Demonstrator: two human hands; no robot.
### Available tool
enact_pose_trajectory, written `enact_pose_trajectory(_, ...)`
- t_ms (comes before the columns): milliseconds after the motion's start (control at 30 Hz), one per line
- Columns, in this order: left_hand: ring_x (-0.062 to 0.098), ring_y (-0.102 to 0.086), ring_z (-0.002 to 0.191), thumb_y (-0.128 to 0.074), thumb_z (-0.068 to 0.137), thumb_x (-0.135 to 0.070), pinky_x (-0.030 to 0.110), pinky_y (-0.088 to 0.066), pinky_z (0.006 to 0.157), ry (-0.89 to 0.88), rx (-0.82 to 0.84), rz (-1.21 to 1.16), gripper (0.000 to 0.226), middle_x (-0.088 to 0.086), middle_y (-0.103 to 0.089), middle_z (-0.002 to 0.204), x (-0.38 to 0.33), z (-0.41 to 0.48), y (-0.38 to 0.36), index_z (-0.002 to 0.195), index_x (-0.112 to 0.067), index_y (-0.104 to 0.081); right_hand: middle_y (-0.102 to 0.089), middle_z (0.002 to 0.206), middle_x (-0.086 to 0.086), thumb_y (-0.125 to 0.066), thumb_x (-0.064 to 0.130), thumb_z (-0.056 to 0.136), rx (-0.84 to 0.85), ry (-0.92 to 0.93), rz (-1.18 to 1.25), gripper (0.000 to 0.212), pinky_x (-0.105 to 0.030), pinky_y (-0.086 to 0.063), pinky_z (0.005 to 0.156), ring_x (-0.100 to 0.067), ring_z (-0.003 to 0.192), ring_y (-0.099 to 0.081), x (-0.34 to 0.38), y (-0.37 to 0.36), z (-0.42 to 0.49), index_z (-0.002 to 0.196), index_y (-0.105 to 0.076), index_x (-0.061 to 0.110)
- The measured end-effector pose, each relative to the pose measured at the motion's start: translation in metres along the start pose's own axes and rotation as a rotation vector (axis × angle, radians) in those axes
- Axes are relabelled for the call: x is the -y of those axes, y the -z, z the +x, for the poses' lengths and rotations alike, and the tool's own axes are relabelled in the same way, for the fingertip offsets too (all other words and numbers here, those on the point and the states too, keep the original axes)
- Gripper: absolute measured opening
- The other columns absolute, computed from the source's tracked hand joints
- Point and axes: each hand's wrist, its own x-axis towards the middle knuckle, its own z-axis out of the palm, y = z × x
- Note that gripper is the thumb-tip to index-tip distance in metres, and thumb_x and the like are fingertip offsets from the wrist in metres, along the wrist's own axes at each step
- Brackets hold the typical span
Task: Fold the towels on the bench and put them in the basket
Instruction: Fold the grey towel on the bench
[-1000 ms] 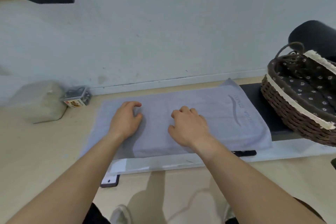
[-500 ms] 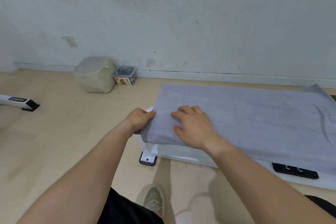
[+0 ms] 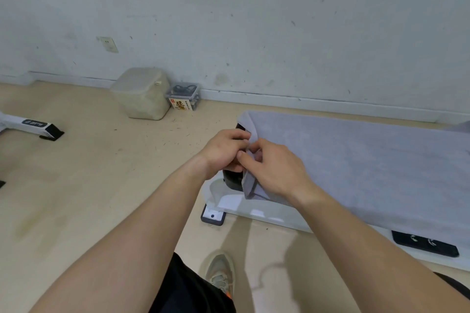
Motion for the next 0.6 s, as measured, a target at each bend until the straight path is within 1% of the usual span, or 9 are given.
enact_pose_trajectory(67,0.014,-0.065,0.058,-0.050,0.098,-0.011,0.023,-0.049,0.049,0.005,0.061,0.042,0.027,0.004,-0.069,0.082,-0.004,-0.002,-0.001,0.119,-0.016,-0.066,-0.067,0.090,0.012,-0.055,0.061,0.087,0.006,-0.069,0.035,0.032,-0.034,-0.050,0.074,-0.013,0.089,-0.062,-0.006,0.003,0.002,0.101,-0.055,0.033)
enact_pose_trajectory(133,0.020,-0.073,0.066,-0.051,0.097,-0.013,0.023,-0.046,0.048,0.005,0.117,0.114,0.026,0.004,-0.074,0.092,-0.009,-0.001,-0.002,0.115,-0.019,-0.069,-0.067,0.089,0.010,-0.062,0.044,0.085,0.025,-0.110,0.043,0.019,-0.033,-0.052,0.073,-0.015,0.090,-0.063,-0.015,0.006,0.005,0.099,-0.055,0.033)
enact_pose_trajectory(233,0.019,-0.074,0.072,-0.055,0.092,-0.019,0.024,-0.048,0.055,-0.029,-0.035,0.272,0.019,0.000,-0.076,0.087,-0.013,0.015,-0.004,0.095,-0.018,-0.074,-0.067,0.093,0.006,-0.061,0.026,0.085,0.071,-0.115,-0.009,0.018,-0.030,-0.048,0.070,-0.019,0.092,-0.062,-0.025,0.011,0.006,0.102,-0.060,0.027)
enact_pose_trajectory(300,0.020,-0.069,0.079,-0.055,0.089,-0.022,0.029,-0.054,0.066,-0.068,-0.285,0.349,0.017,-0.002,-0.073,0.085,-0.012,0.040,-0.003,0.088,-0.019,-0.072,-0.068,0.093,0.005,-0.059,0.025,0.086,0.086,-0.096,-0.015,0.020,-0.029,-0.047,0.068,-0.018,0.091,-0.061,-0.030,0.012,0.004,0.105,-0.061,0.026)
enact_pose_trajectory(367,0.020,-0.060,0.095,-0.053,0.091,-0.027,0.031,-0.049,0.081,-0.035,-0.420,0.390,0.018,-0.005,-0.065,0.101,-0.008,0.066,0.000,0.103,-0.019,-0.064,-0.068,0.094,0.007,-0.057,0.025,0.087,0.093,-0.069,-0.048,0.020,-0.029,-0.047,0.068,-0.017,0.090,-0.061,-0.032,0.012,0.002,0.106,-0.061,0.028)
enact_pose_trajectory(433,0.026,-0.056,0.109,-0.048,0.097,-0.031,0.031,-0.040,0.083,0.062,-0.394,0.426,0.033,0.005,-0.059,0.118,-0.006,0.090,0.001,0.123,-0.012,-0.056,-0.068,0.096,0.009,-0.055,0.025,0.089,0.115,-0.029,-0.071,0.021,-0.029,-0.048,0.071,-0.016,0.092,-0.061,-0.036,0.011,0.001,0.108,-0.062,0.031)
enact_pose_trajectory(467,0.030,-0.056,0.113,-0.045,0.098,-0.032,0.032,-0.040,0.083,0.089,-0.362,0.445,0.037,0.010,-0.060,0.123,-0.005,0.103,0.001,0.125,-0.008,-0.056,-0.068,0.096,0.009,-0.054,0.026,0.089,0.132,-0.007,-0.068,0.022,-0.030,-0.049,0.073,-0.016,0.092,-0.061,-0.037,0.010,0.000,0.108,-0.062,0.032)
enact_pose_trajectory(567,0.038,-0.059,0.111,-0.045,0.101,-0.031,0.039,-0.046,0.085,0.052,-0.314,0.478,0.036,0.023,-0.064,0.121,-0.008,0.128,-0.005,0.099,0.000,-0.064,-0.069,0.092,0.008,-0.052,0.030,0.090,0.177,0.061,-0.061,0.022,-0.033,-0.053,0.078,-0.017,0.090,-0.063,-0.038,0.004,-0.002,0.108,-0.065,0.031)
enact_pose_trajectory(600,0.036,-0.060,0.112,-0.049,0.100,-0.030,0.037,-0.046,0.085,0.030,-0.328,0.469,0.033,0.020,-0.065,0.122,-0.009,0.135,-0.006,0.103,-0.002,-0.065,-0.069,0.090,0.007,-0.052,0.033,0.091,0.183,0.088,-0.071,0.022,-0.035,-0.054,0.078,-0.018,0.089,-0.063,-0.037,0.002,-0.002,0.106,-0.066,0.029)
